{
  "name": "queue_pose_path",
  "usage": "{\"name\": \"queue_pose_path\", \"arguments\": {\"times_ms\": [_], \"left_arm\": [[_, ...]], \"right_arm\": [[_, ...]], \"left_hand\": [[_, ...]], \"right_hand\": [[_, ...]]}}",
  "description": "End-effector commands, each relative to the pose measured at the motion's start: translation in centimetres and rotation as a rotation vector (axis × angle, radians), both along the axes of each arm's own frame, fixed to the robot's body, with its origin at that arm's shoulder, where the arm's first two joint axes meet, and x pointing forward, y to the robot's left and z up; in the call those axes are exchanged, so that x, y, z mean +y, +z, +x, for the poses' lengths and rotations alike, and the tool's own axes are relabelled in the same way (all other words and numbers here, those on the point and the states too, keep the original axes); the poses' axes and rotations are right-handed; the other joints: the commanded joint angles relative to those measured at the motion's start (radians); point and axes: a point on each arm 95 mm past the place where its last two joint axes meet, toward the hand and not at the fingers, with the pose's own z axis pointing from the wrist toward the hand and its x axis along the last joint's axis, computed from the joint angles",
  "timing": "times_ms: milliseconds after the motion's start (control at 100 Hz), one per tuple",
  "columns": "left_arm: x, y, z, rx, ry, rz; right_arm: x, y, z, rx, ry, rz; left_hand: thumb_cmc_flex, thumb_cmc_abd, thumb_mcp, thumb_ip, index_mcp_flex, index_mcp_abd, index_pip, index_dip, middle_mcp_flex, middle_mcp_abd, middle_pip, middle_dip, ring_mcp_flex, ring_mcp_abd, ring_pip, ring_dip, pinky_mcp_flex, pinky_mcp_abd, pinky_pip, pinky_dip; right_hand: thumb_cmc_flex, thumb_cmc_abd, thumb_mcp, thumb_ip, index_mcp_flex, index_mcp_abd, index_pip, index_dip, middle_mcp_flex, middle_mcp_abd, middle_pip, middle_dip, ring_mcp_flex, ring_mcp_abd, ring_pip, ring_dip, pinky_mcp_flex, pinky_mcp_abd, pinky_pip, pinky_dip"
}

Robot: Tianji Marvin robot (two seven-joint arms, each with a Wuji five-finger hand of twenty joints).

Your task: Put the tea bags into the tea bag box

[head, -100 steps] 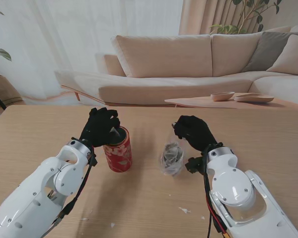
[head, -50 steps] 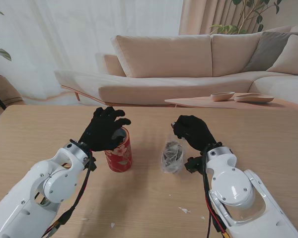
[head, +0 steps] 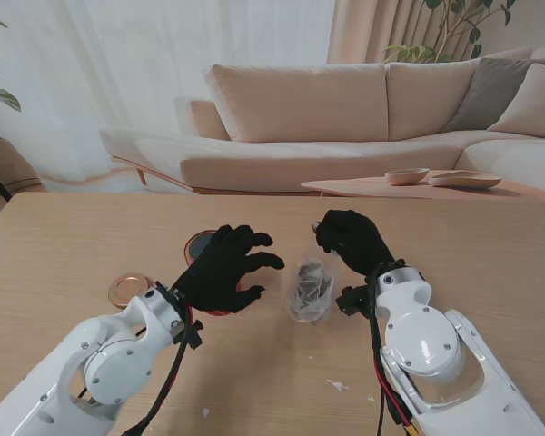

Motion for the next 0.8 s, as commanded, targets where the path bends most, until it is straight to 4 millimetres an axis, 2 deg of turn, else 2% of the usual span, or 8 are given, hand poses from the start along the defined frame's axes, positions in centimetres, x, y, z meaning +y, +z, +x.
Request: {"name": "queue_pose_path", "arguments": {"times_ms": [0,100,290,480,790], "left_arm": [[-1.2,-0.5,-0.5,0.025,-0.012,-0.007],[-2.4,-1.2,-0.5,0.052,-0.005,-0.009],[-4.3,-2.4,0.0,0.105,0.022,-0.021],[-5.6,-3.1,0.7,0.120,0.053,-0.030],[-6.6,-3.8,1.7,0.094,0.098,-0.012]], "right_arm": [[0.5,0.0,-0.3,0.005,0.011,0.017],[0.6,0.0,-0.5,-0.006,0.013,0.019],[0.8,0.0,-1.0,-0.029,0.009,0.011],[0.9,0.0,-1.3,-0.045,0.003,0.006],[1.3,-0.2,-1.7,-0.040,0.019,0.019]], "left_hand": [[0.007,-0.015,0.021,0.001,-0.004,-0.030,0.010,0.011,-0.015,-0.023,-0.001,-0.004,-0.024,0.002,0.011,-0.006,-0.004,0.000,-0.018,-0.008],[0.004,-0.007,0.015,0.000,-0.048,-0.055,-0.050,-0.044,-0.027,-0.036,-0.019,-0.023,-0.031,-0.004,0.000,-0.012,-0.014,-0.010,-0.017,-0.007],[-0.003,0.000,0.005,0.001,-0.090,-0.051,-0.104,-0.114,-0.031,-0.040,-0.059,-0.030,-0.038,-0.007,-0.022,0.006,-0.024,-0.020,-0.016,-0.005],[-0.001,0.014,0.011,0.003,-0.111,-0.033,-0.107,-0.124,-0.038,-0.045,-0.072,-0.027,-0.043,-0.011,-0.030,0.013,-0.023,-0.025,-0.018,-0.007],[0.038,0.039,0.015,0.006,-0.101,-0.017,-0.087,-0.129,-0.038,-0.040,-0.072,-0.010,-0.040,-0.011,-0.024,0.032,-0.024,-0.027,-0.012,-0.002]], "right_hand": [[0.002,0.019,0.007,0.008,0.000,-0.035,0.030,-0.004,-0.001,-0.004,0.027,0.009,0.025,-0.013,0.022,0.010,0.006,-0.002,0.048,0.004],[0.001,0.019,0.007,0.009,0.001,-0.036,0.030,-0.004,0.000,-0.004,0.027,0.009,0.026,-0.014,0.023,0.010,0.007,-0.002,0.048,0.004],[0.001,0.019,0.008,0.009,0.001,-0.035,0.030,-0.004,0.001,-0.003,0.027,0.009,0.028,-0.014,0.023,0.010,0.009,-0.002,0.049,0.005],[-0.001,0.019,0.009,0.010,0.003,-0.037,0.030,-0.004,0.003,-0.004,0.028,0.009,0.030,-0.015,0.024,0.010,0.012,-0.002,0.050,0.005],[-0.002,0.018,0.012,0.009,0.003,-0.038,0.029,-0.006,0.005,-0.003,0.028,0.009,0.031,-0.013,0.024,0.010,0.013,-0.001,0.051,0.005]]}}
